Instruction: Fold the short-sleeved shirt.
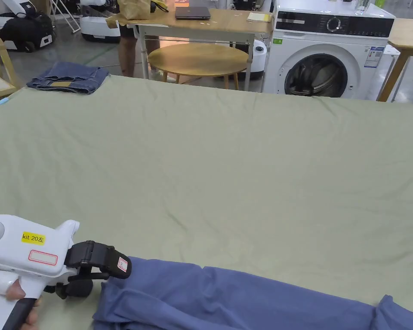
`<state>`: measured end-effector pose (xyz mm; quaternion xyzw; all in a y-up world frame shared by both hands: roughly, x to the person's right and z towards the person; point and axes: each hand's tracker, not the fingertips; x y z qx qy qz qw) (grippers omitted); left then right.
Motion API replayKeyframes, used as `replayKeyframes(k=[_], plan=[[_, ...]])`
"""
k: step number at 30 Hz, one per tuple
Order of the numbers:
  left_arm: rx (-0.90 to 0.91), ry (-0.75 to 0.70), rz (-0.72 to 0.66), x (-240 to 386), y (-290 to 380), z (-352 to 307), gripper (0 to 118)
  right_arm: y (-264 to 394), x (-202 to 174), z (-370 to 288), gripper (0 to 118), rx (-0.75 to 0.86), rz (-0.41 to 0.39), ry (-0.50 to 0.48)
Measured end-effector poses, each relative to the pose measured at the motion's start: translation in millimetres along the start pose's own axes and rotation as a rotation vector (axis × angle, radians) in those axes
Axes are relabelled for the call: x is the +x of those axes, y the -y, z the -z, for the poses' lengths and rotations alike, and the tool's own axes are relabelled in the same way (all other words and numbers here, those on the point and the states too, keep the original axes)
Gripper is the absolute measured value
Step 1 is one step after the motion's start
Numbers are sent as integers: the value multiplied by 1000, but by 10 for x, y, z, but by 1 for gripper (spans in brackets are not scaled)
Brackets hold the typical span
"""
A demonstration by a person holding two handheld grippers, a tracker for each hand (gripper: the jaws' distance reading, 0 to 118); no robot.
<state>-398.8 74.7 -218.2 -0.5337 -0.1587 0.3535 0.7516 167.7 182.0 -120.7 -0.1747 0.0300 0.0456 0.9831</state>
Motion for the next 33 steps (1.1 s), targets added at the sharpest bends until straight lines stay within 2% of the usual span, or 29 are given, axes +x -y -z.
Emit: replayKeyframes(k=[5, 6, 7, 8, 9, 10, 11, 14, 21, 23, 28, 31, 33], plan=[[-22, 182, -98, -69, 38, 218, 115, 15, 75, 53, 1, -33, 19, 7], [-32, 221, -107, -60, 50, 267, 111, 20, 88, 57, 1, -37, 22, 9], [-34, 255, -121, -49, 69, 332, 100, 27, 104, 60, 1, -40, 25, 9], [-34, 251, -139, -43, 83, 399, 75, 27, 93, 66, 1, -45, 26, 11], [-43, 233, -147, -43, 84, 461, 36, 30, 101, 69, 1, -49, 27, 13], [-64, 165, -154, -42, 107, 554, 17, 34, 116, 67, 1, -51, 31, 14], [-65, 109, -122, -26, 123, 600, 12, 33, 124, 61, 1, -53, 37, 13], [-16, 180, -156, -22, 130, 473, 6, 23, 145, 28, 1, -55, 49, 8], [124, 131, -170, 49, 213, -203, 2, -26, 156, -34, 1, -19, 57, -11], [169, 62, -137, 86, 257, -457, 2, -47, 171, -43, 1, -8, 58, -20], [257, -8, -139, 141, 367, -1039, 1, -53, 185, -78, 1, 13, 62, -40], [261, -11, -129, 316, 408, -1123, 1, -42, 210, -88, 1, 14, 64, -47], [251, -19, -72, 509, 417, -1074, 1, -29, 223, -98, 1, 15, 66, -49]])
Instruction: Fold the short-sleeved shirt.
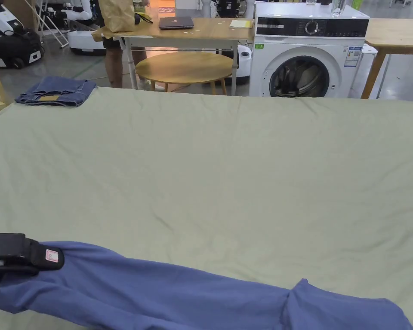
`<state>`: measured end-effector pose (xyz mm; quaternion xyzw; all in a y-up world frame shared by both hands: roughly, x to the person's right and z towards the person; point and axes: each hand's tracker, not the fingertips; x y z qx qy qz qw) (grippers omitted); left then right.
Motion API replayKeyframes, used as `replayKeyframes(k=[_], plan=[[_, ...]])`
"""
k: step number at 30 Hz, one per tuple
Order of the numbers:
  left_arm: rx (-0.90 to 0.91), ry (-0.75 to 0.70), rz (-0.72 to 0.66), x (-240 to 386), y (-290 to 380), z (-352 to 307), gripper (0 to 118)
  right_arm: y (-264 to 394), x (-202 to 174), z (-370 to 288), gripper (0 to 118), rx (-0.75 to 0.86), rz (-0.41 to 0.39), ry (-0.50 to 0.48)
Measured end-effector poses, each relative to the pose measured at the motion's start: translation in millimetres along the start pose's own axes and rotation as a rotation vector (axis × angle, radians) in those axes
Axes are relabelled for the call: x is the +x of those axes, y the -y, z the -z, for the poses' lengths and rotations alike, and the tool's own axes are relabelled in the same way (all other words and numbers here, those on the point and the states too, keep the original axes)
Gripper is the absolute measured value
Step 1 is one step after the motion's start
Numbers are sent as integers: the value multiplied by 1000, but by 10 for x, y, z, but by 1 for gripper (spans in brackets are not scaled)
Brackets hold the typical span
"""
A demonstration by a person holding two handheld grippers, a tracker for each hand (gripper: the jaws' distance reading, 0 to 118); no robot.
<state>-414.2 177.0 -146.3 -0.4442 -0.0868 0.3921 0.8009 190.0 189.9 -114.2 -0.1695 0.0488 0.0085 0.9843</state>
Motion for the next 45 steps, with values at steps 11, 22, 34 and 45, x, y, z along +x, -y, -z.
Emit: replayKeyframes(k=[11, 22, 34, 45], plan=[[-178, 104, 224, 1365, 361, 1054, 1, 52, 113, -120, 1, -11, 21, 12], [-319, 24, 344, 1717, 876, 2670, 39, 193, 294, -153, 1, -62, 51, 46], [-186, 20, 321, 1382, 531, 1868, 0, 244, 364, -92, 1, -86, 76, 40], [-427, 124, 237, 1445, 1108, 2806, 0, 285, 285, -57, 1, -116, 66, 24]])
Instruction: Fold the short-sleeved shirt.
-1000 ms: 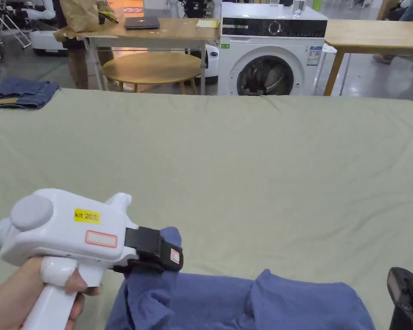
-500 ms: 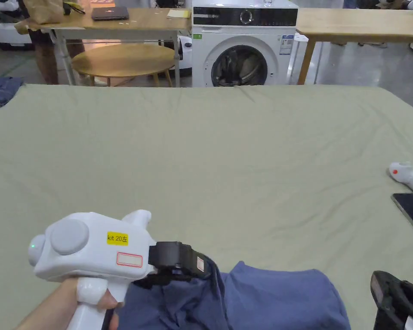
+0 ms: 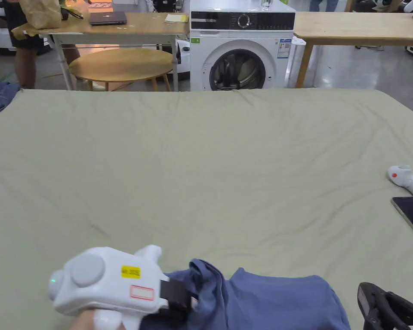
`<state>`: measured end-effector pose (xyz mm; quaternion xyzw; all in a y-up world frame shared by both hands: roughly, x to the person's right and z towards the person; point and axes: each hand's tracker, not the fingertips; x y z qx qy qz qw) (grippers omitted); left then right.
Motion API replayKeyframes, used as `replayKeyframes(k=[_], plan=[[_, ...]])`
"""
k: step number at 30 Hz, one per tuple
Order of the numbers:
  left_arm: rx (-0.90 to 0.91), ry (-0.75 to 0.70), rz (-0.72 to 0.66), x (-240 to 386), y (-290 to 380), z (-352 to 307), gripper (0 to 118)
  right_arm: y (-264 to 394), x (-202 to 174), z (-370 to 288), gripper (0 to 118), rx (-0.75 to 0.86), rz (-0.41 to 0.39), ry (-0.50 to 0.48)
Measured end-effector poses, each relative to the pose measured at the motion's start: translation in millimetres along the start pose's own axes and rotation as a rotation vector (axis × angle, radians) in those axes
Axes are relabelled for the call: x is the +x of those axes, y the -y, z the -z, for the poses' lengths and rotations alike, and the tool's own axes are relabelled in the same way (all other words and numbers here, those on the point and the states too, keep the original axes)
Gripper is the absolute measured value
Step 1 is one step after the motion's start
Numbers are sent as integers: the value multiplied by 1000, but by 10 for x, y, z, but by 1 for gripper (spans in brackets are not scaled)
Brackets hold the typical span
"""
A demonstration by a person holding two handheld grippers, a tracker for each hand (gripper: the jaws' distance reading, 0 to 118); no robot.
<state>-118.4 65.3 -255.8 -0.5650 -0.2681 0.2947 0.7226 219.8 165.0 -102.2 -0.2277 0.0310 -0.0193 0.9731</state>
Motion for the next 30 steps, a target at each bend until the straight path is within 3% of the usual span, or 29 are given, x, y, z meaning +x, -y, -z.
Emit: replayKeyframes(k=[1, 4, 8, 14, 19, 22, 27, 28, 29, 30], plan=[[-11, 25, 15, 66, 26, 134, 0, -2, 3, 1, 1, -2, 1, 4], [-7, -119, 92, 171, 95, 470, 0, -1, 7, 1, 1, -12, 3, 12], [11, -61, 23, 90, 85, 402, 0, 3, 0, 1, 1, -15, -3, 16], [135, 10, 50, 95, 159, -476, 0, -31, -65, 49, 1, -13, -14, -4], [269, -88, 1, -280, 231, -1342, 0, -79, -165, 88, 1, 0, -27, -33], [268, -164, -61, -586, 264, -1540, 0, -98, -227, 106, 1, 7, -38, -48], [233, -132, -102, -887, 330, -1510, 0, -120, -306, 106, 1, 11, -50, -58], [230, -98, -104, -931, 334, -1483, 12, -122, -319, 107, 1, 11, -52, -58], [224, -51, -113, -969, 328, -1453, 49, -124, -329, 109, 1, 9, -55, -58], [224, -7, -117, -1014, 320, -1413, 108, -129, -342, 106, 1, 7, -60, -58]])
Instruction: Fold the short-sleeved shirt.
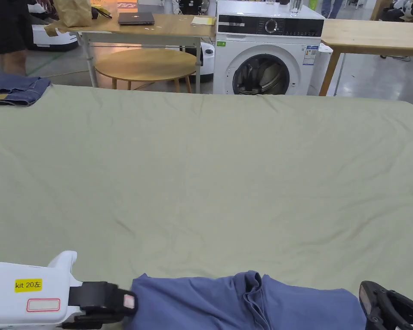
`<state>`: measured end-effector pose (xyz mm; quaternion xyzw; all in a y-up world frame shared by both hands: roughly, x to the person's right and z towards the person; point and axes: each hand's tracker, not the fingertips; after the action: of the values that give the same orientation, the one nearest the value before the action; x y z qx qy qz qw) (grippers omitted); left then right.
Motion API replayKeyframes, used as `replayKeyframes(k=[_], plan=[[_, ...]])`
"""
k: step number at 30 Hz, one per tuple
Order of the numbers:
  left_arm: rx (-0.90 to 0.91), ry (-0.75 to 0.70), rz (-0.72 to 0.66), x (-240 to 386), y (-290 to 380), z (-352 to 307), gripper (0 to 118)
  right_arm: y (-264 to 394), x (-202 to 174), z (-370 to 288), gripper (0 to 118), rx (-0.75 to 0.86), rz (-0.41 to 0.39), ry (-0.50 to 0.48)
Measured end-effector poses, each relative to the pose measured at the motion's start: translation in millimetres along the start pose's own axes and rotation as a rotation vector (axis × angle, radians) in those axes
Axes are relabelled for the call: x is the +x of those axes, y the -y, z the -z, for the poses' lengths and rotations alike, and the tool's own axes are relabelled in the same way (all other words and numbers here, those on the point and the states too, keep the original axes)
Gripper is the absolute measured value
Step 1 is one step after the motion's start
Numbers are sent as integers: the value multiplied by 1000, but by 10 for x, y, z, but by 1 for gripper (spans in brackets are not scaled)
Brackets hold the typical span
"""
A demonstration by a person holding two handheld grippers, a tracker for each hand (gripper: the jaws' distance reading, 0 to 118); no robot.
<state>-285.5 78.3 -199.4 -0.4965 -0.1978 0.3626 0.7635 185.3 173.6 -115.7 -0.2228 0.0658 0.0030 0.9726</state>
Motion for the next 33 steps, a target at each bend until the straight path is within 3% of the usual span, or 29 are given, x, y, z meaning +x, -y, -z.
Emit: replayKeyframes(k=[1, 2, 3, 4, 8, 9, 11, 12, 15, 19, 27, 33], plan=[[-19, 48, -20, -40, 4, 71, 118, -1, -10, 0, 1, -2, -4, 1], [-44, 80, -37, -84, 11, 159, 115, -2, -16, -2, 1, -4, -6, 1], [57, 124, -58, -115, -26, 218, 115, -3, -20, -5, 1, -6, -9, 0], [-37, 130, -96, -155, 23, 313, 114, -3, -27, -5, 1, -7, -12, 1], [-68, 247, -172, -198, 22, 582, 109, 8, -31, 3, 1, -18, -13, 9], [-67, 257, -172, -201, 9, 597, 86, 12, -30, 0, 1, -20, -14, 12], [-83, 159, -193, -183, 57, 721, 19, 20, -24, -7, 1, -23, -14, 16], [-84, 104, -161, -201, 87, 768, 8, 20, -23, -9, 1, -25, -15, 17], [-52, 177, -195, -304, 9, 562, 5, 6, -3, -42, 1, -23, -18, 22], [34, 120, -146, -178, 28, 89, 3, -44, 20, -53, 1, -4, -23, 20], [191, -152, -26, 150, 22, -1232, 3, -144, -15, -21, 1, 48, -33, -20], [132, -253, 93, 717, -27, -1150, 3, -155, -63, -3, 1, 85, -48, -20]])
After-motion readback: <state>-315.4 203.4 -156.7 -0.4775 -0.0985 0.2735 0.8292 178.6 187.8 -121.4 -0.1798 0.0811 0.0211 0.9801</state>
